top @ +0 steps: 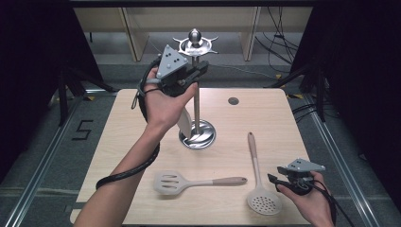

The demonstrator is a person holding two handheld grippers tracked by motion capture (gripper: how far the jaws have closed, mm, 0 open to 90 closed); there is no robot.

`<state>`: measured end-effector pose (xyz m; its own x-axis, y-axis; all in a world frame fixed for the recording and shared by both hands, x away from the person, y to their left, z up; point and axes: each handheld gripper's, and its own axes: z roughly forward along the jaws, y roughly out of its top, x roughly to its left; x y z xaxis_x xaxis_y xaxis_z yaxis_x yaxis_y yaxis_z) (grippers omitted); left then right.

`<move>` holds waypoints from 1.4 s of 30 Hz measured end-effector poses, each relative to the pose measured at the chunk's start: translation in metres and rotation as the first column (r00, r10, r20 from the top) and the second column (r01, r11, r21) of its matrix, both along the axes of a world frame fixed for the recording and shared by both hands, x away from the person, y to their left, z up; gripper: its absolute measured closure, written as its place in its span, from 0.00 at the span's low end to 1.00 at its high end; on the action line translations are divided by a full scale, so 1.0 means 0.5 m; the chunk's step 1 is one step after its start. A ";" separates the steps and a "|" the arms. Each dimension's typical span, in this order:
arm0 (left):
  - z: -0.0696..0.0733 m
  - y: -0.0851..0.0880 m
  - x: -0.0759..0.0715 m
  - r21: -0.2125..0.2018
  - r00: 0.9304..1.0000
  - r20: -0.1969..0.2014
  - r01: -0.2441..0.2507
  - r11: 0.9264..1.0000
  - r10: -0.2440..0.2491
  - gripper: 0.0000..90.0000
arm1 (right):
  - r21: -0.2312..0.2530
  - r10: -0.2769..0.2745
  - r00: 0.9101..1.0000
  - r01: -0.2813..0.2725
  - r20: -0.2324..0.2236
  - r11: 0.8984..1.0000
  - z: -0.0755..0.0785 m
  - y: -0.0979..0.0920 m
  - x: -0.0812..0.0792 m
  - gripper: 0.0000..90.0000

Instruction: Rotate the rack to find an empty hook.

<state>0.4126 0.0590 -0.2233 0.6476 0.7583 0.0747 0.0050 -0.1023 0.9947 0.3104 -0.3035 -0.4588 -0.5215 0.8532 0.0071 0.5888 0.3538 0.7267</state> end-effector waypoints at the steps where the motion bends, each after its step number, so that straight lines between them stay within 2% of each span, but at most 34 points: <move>1: -0.001 0.000 0.001 0.001 1.000 0.000 -0.004 1.000 0.004 0.99 | 0.015 -0.027 0.999 0.027 -0.025 1.000 0.001 0.003 -0.005 0.57; 3: -0.004 0.001 0.003 -0.005 1.000 -0.004 -0.010 1.000 0.010 0.99 | -0.010 -0.008 1.000 0.008 0.014 1.000 -0.001 -0.001 -0.002 0.57; 4: -0.004 0.002 0.004 -0.006 1.000 -0.002 -0.010 1.000 0.010 0.99 | 0.009 -0.021 1.000 0.021 -0.009 1.000 0.001 0.003 -0.004 0.57; 5: -0.004 0.002 0.004 -0.010 1.000 0.000 -0.011 1.000 0.011 0.99 | 0.001 0.001 1.000 -0.001 0.000 1.000 0.001 0.001 -0.001 0.57; 6: -0.004 0.002 0.005 -0.008 1.000 0.001 -0.014 1.000 0.014 0.99 | 0.005 -0.021 1.000 0.021 -0.013 1.000 0.003 0.005 -0.004 0.57; 7: -0.004 0.003 0.005 -0.003 1.000 0.002 -0.020 1.000 0.020 0.99 | 0.001 -0.018 1.000 0.018 -0.002 1.000 0.004 0.005 -0.004 0.57; 8: -0.004 0.004 0.006 -0.003 1.000 0.005 -0.027 1.000 0.027 0.99 | -0.026 0.004 1.000 -0.004 0.020 1.000 0.001 0.002 -0.002 0.57; 13: -0.001 0.010 0.009 -0.009 0.999 0.003 -0.039 0.999 0.039 0.99 | -0.008 -0.007 1.000 0.007 0.018 1.000 0.000 0.006 -0.003 0.57; 14: -0.001 0.011 0.009 -0.008 0.999 0.004 -0.040 0.999 0.040 0.99 | 0.003 -0.006 1.000 0.006 0.003 1.000 -0.001 0.008 -0.003 0.57; 24: 0.003 0.013 0.008 -0.002 0.999 0.011 -0.050 0.999 0.050 0.99 | -0.006 -0.005 1.000 0.005 -0.006 1.000 0.000 0.008 -0.003 0.57; 27: 0.003 0.016 0.007 0.000 0.998 0.014 -0.054 0.999 0.054 0.99 | -0.019 0.002 1.000 -0.001 0.012 1.000 0.000 0.006 -0.001 0.57; 35: 0.002 0.021 0.006 0.005 0.998 0.016 -0.053 0.999 0.053 0.99 | -0.013 0.003 1.000 -0.002 0.006 1.000 -0.001 0.007 -0.001 0.57; 41: 0.005 0.023 0.000 -0.001 0.998 0.043 -0.040 0.999 0.040 0.99 | -0.005 -0.007 1.000 0.007 -0.011 1.000 0.002 0.008 -0.003 0.57; 42: 0.005 0.024 -0.005 -0.003 0.998 0.040 -0.043 0.999 0.043 0.97 | -0.014 0.003 1.000 -0.003 0.008 1.000 -0.001 0.007 -0.002 0.57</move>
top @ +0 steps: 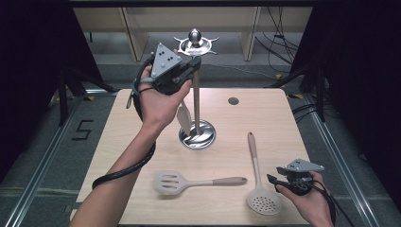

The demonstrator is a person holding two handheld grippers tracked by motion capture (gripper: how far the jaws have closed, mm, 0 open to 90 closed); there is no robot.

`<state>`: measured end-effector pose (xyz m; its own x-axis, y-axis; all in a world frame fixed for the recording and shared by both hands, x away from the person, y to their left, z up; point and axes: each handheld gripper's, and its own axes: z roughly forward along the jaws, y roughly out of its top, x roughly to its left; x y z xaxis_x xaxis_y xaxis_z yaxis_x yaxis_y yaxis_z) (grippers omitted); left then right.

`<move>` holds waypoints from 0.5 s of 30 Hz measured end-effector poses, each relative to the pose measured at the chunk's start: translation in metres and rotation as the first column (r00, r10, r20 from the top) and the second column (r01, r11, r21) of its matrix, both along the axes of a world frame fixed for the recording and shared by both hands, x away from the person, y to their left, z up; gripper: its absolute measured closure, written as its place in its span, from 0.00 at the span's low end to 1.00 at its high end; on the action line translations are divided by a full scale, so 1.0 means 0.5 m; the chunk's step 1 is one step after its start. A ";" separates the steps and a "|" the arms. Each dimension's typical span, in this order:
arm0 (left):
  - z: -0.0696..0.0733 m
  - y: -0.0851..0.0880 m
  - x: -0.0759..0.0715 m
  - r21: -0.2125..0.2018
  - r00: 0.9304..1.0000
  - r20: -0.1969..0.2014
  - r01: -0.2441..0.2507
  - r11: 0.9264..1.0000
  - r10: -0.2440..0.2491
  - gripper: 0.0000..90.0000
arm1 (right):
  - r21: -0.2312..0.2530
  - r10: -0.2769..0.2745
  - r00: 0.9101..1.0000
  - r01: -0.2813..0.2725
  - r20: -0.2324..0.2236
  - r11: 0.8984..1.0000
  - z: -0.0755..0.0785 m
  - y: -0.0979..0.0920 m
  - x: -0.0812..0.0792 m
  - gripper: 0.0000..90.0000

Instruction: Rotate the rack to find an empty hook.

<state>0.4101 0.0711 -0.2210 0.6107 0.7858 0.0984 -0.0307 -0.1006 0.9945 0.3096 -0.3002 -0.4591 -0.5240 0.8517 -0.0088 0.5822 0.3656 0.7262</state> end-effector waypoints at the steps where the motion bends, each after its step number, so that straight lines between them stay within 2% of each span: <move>1: 0.000 0.001 -0.005 0.000 1.000 0.008 0.007 1.000 -0.007 0.95 | -0.001 -0.005 1.000 0.005 -0.006 1.000 0.000 0.000 -0.001 0.57; 3: -0.004 0.007 -0.017 0.008 1.000 0.011 0.014 1.000 -0.014 0.92 | -0.005 -0.006 1.000 0.006 0.000 1.000 0.001 -0.001 -0.001 0.57; 4: -0.007 0.012 -0.023 0.015 1.000 0.010 0.015 1.000 -0.016 0.91 | 0.008 -0.005 1.000 0.005 -0.015 1.000 0.001 0.000 -0.002 0.57; 6: -0.016 0.022 -0.034 0.021 1.000 -0.001 0.017 1.000 -0.017 0.89 | 0.013 -0.004 1.000 0.004 -0.001 1.000 -0.001 0.000 -0.001 0.57; 7: -0.021 0.028 -0.039 0.025 1.000 -0.011 0.017 1.000 -0.017 0.88 | -0.013 0.007 1.000 -0.007 0.014 1.000 0.002 -0.006 0.001 0.57; 8: -0.027 0.034 -0.044 0.034 1.000 -0.018 0.016 0.999 -0.016 0.86 | -0.004 0.001 1.000 -0.001 0.003 1.000 0.003 -0.005 0.001 0.57; 10: -0.040 0.045 -0.053 0.060 0.999 -0.029 0.023 0.998 -0.021 0.82 | -0.013 0.003 1.000 -0.003 0.011 1.000 0.001 -0.007 0.002 0.57; 13: -0.062 0.059 -0.064 0.090 0.997 -0.064 0.042 0.995 -0.036 0.76 | 0.001 -0.012 1.000 0.012 -0.001 1.000 0.001 -0.008 0.000 0.57; 15: -0.078 0.066 -0.069 0.123 0.995 -0.081 0.061 0.991 -0.051 0.73 | -0.008 -0.002 1.000 0.002 0.014 1.000 -0.002 -0.012 0.002 0.57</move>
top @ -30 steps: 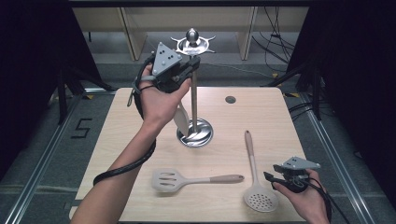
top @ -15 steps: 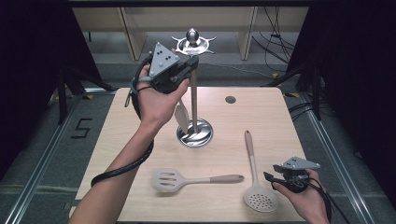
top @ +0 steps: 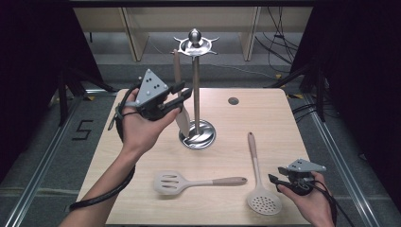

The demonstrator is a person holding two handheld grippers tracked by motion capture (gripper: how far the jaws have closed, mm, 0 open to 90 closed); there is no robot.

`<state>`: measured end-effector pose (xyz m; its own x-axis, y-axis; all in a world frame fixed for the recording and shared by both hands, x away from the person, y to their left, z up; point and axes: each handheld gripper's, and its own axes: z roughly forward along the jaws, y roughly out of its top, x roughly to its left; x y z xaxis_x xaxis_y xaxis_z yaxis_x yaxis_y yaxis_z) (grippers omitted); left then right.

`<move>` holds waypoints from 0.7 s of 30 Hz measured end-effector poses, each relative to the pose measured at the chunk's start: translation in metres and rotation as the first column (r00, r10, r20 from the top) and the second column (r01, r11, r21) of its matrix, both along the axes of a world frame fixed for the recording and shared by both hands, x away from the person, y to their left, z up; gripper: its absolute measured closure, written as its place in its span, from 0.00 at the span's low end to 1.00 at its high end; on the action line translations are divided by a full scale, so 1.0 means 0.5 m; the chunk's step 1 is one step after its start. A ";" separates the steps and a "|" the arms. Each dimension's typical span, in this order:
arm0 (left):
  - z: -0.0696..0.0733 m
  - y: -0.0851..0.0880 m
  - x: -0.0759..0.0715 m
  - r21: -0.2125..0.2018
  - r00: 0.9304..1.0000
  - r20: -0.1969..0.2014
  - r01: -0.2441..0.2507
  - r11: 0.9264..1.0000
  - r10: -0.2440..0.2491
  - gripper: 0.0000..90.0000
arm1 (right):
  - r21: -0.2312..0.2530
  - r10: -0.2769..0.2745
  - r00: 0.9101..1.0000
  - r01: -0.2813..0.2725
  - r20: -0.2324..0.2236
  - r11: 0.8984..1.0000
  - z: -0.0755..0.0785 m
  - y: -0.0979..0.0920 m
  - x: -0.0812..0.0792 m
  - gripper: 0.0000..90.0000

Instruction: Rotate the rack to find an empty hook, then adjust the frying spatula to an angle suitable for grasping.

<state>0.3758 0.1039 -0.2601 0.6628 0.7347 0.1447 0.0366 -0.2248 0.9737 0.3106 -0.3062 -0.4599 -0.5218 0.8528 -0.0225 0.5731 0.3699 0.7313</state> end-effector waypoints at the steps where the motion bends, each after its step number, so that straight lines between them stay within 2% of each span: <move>1: -0.009 0.002 -0.001 0.016 1.000 -0.019 0.013 1.000 -0.012 0.71 | -0.001 0.001 1.000 -0.001 0.001 1.000 0.000 -0.001 0.000 0.57; 2: -0.019 0.002 -0.001 0.039 0.999 -0.039 0.032 0.999 -0.030 0.68 | 0.024 -0.021 0.999 0.022 -0.028 0.999 0.002 0.003 -0.003 0.57; 3: -0.028 0.003 -0.001 0.063 0.998 -0.045 0.046 0.997 -0.043 0.66 | 0.008 -0.001 1.000 0.001 -0.001 1.000 0.000 -0.001 -0.001 0.57; 4: -0.038 0.002 0.000 0.084 0.997 -0.051 0.065 0.994 -0.061 0.64 | -0.009 -0.012 1.000 0.012 -0.004 1.000 0.003 -0.003 -0.003 0.57; 5: -0.048 0.001 0.001 0.105 0.995 -0.063 0.079 0.991 -0.072 0.63 | 0.018 -0.020 1.000 0.019 0.001 1.000 -0.001 0.001 -0.004 0.57; 6: -0.057 0.000 0.001 0.119 0.994 -0.072 0.091 0.989 -0.083 0.62 | -0.003 -0.008 1.000 0.008 0.002 1.000 0.002 -0.003 -0.003 0.57; 8: -0.073 -0.001 0.002 0.138 0.991 -0.088 0.112 0.984 -0.101 0.61 | 0.015 -0.029 0.999 0.029 -0.019 0.999 0.007 0.001 -0.007 0.57; 9: -0.080 -0.002 0.003 0.149 0.989 -0.101 0.124 0.981 -0.109 0.60 | 0.015 -0.021 1.000 0.021 -0.006 1.000 0.006 0.001 -0.006 0.57; 11: -0.095 -0.004 0.006 0.175 0.984 -0.127 0.146 0.974 -0.125 0.59 | 0.021 -0.034 0.999 0.034 -0.016 0.999 0.007 0.005 -0.008 0.57; 12: -0.102 -0.006 0.008 0.189 0.981 -0.142 0.157 0.969 -0.131 0.59 | 0.020 -0.021 1.000 0.021 0.012 1.000 0.003 0.005 -0.005 0.57; 14: -0.115 -0.009 0.012 0.215 0.974 -0.169 0.185 0.959 -0.150 0.58 | 0.015 -0.015 1.000 0.015 0.008 1.000 0.005 0.007 -0.004 0.57; 15: -0.120 -0.010 0.014 0.243 0.969 -0.189 0.204 0.948 -0.160 0.58 | 0.013 -0.014 1.000 0.014 0.012 1.000 0.006 0.007 -0.004 0.57; 17: -0.132 -0.018 0.018 0.271 0.957 -0.229 0.238 0.933 -0.178 0.58 | 0.014 -0.021 1.000 0.021 -0.008 1.000 0.011 0.007 -0.004 0.57; 18: -0.137 -0.022 0.021 0.292 0.950 -0.253 0.254 0.922 -0.182 0.58 | 0.013 -0.014 1.000 0.014 -0.003 1.000 0.011 0.006 -0.002 0.57; 19: -0.145 -0.027 0.023 0.299 0.946 -0.270 0.260 0.918 -0.180 0.58 | 0.016 -0.018 1.000 0.018 -0.006 1.000 0.011 0.005 -0.002 0.57; 21: -0.158 -0.035 0.029 0.315 0.934 -0.304 0.283 0.906 -0.186 0.58 | 0.015 -0.014 1.000 0.014 -0.010 1.000 0.009 0.002 0.001 0.57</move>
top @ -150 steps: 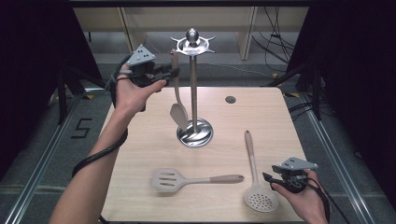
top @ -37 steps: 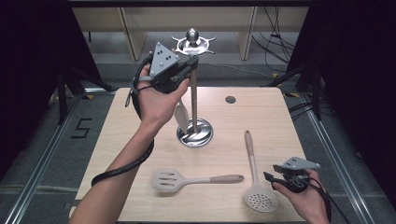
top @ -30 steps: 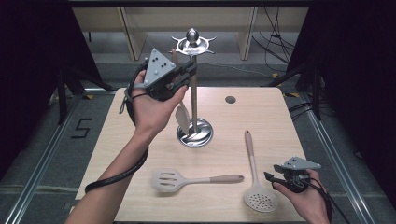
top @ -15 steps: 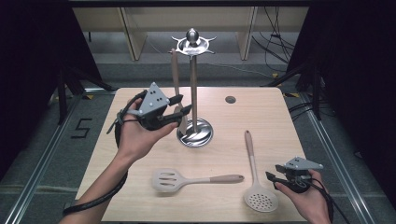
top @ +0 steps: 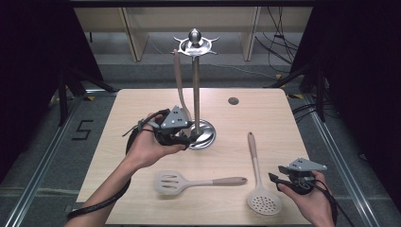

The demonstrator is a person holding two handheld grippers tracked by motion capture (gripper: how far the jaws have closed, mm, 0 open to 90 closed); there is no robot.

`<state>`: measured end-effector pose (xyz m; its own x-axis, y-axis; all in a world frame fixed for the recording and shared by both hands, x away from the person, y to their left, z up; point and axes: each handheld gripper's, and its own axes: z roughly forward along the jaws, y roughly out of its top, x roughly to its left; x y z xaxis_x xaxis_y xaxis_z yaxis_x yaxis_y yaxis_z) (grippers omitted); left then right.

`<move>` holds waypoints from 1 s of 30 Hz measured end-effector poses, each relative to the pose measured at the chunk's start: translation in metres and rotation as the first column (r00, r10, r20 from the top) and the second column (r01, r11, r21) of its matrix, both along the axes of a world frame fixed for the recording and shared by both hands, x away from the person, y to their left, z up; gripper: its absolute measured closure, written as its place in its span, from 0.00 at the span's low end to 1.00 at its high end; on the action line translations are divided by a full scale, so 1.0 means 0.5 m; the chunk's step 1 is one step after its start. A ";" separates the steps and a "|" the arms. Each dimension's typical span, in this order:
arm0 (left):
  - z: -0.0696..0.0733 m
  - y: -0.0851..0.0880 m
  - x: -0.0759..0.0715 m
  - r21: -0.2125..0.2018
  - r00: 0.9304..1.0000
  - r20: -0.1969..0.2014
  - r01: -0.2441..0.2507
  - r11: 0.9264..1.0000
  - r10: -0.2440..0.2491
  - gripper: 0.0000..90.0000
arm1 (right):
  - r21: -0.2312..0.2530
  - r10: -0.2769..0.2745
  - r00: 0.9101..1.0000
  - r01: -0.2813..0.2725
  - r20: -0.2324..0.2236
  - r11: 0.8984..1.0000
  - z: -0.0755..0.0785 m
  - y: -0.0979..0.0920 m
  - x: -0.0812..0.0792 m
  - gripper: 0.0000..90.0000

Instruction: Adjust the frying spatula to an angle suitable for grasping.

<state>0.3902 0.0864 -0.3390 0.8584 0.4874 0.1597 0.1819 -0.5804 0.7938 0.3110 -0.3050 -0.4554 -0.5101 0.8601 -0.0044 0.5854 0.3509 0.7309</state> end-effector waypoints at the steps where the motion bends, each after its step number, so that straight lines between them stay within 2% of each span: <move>1: -0.006 -0.004 0.004 0.017 1.000 -0.004 0.013 1.000 -0.013 0.58 | -0.004 0.002 1.000 -0.002 0.021 1.000 -0.003 -0.002 0.002 0.57; 2: -0.013 -0.008 0.005 0.032 1.000 -0.019 0.020 0.999 -0.019 0.59 | 0.001 0.000 1.000 0.000 0.004 1.000 0.000 -0.003 0.002 0.57; 3: -0.019 -0.012 0.006 0.044 0.999 -0.032 0.034 0.998 -0.032 0.60 | -0.018 0.009 1.000 -0.009 0.021 1.000 -0.001 -0.007 0.003 0.57; 5: -0.033 -0.021 0.007 0.059 0.998 -0.049 0.049 0.997 -0.046 0.64 | 0.021 -0.023 1.000 0.022 0.014 1.000 -0.004 -0.004 0.000 0.57; 7: -0.044 -0.031 0.007 0.080 0.997 -0.057 0.062 0.995 -0.057 0.66 | -0.014 0.001 1.000 0.000 0.026 1.000 -0.001 -0.013 0.002 0.58; 8: -0.047 -0.036 0.008 0.103 0.996 -0.056 0.072 0.992 -0.067 0.66 | 0.002 0.001 1.000 -0.001 0.012 1.000 -0.002 -0.012 0.001 0.58; 10: -0.056 -0.050 0.004 0.120 0.993 -0.077 0.096 0.988 -0.087 0.67 | -0.005 -0.015 1.000 0.015 0.005 1.000 0.001 -0.010 -0.005 0.58; 12: -0.067 -0.068 0.001 0.140 0.989 -0.094 0.122 0.983 -0.110 0.68 | -0.013 -0.006 0.999 0.006 0.039 1.000 0.001 -0.012 -0.001 0.58; 13: -0.074 -0.079 -0.002 0.142 0.987 -0.111 0.132 0.981 -0.117 0.68 | -0.006 -0.018 1.000 0.019 0.007 1.000 0.007 -0.010 -0.005 0.58; 14: -0.082 -0.091 -0.006 0.139 0.984 -0.126 0.140 0.980 -0.123 0.68 | -0.005 -0.021 1.000 0.021 0.013 1.000 0.008 -0.009 -0.005 0.58; 15: -0.089 -0.101 -0.008 0.159 0.981 -0.136 0.158 0.975 -0.137 0.68 | -0.007 -0.019 1.000 0.019 0.012 1.000 0.008 -0.009 -0.005 0.58; 16: -0.096 -0.112 -0.009 0.177 0.977 -0.146 0.177 0.968 -0.152 0.68 | -0.017 -0.006 0.999 0.007 0.037 1.000 0.005 -0.010 -0.003 0.58; 18: -0.108 -0.131 -0.010 0.220 0.967 -0.174 0.223 0.950 -0.186 0.68 | -0.018 -0.003 0.999 0.004 0.033 1.000 0.004 -0.010 -0.003 0.58; 19: -0.118 -0.142 -0.013 0.210 0.964 -0.192 0.221 0.952 -0.182 0.68 | -0.017 -0.003 0.999 0.004 0.033 1.000 0.004 -0.010 -0.003 0.58; 20: -0.124 -0.151 -0.014 0.223 0.960 -0.205 0.234 0.946 -0.189 0.68 | -0.007 -0.010 1.000 0.010 0.028 1.000 0.005 -0.009 -0.003 0.58; 21: -0.128 -0.157 -0.012 0.263 0.955 -0.222 0.254 0.931 -0.198 0.68 | 0.001 -0.019 1.000 0.019 0.016 1.000 0.006 -0.008 -0.004 0.58; 22: -0.134 -0.166 -0.013 0.273 0.951 -0.231 0.264 0.925 -0.204 0.68 | -0.004 -0.019 1.000 0.019 0.011 1.000 0.008 -0.009 -0.005 0.58; 25: -0.148 -0.189 -0.012 0.325 0.936 -0.264 0.315 0.892 -0.235 0.67 | -0.005 -0.020 1.000 0.020 0.008 1.000 0.007 -0.010 -0.005 0.58; 26: -0.154 -0.197 -0.013 0.329 0.933 -0.271 0.322 0.888 -0.238 0.67 | -0.004 -0.021 1.000 0.021 0.005 1.000 0.007 -0.009 -0.005 0.58; 29: -0.169 -0.214 -0.012 0.364 0.921 -0.299 0.354 0.861 -0.252 0.67 | -0.014 -0.006 1.000 0.006 0.027 1.000 0.005 -0.011 -0.003 0.58; 30: -0.175 -0.219 -0.012 0.367 0.918 -0.308 0.355 0.860 -0.248 0.67 | -0.003 -0.015 1.000 0.015 0.013 1.000 0.006 -0.009 -0.005 0.58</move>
<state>0.3840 -0.0229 -0.4264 0.9893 0.1352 0.0544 0.0993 -0.8986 0.4275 0.3087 -0.3096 -0.4522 -0.4973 0.8675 -0.0138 0.5811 0.3449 0.7371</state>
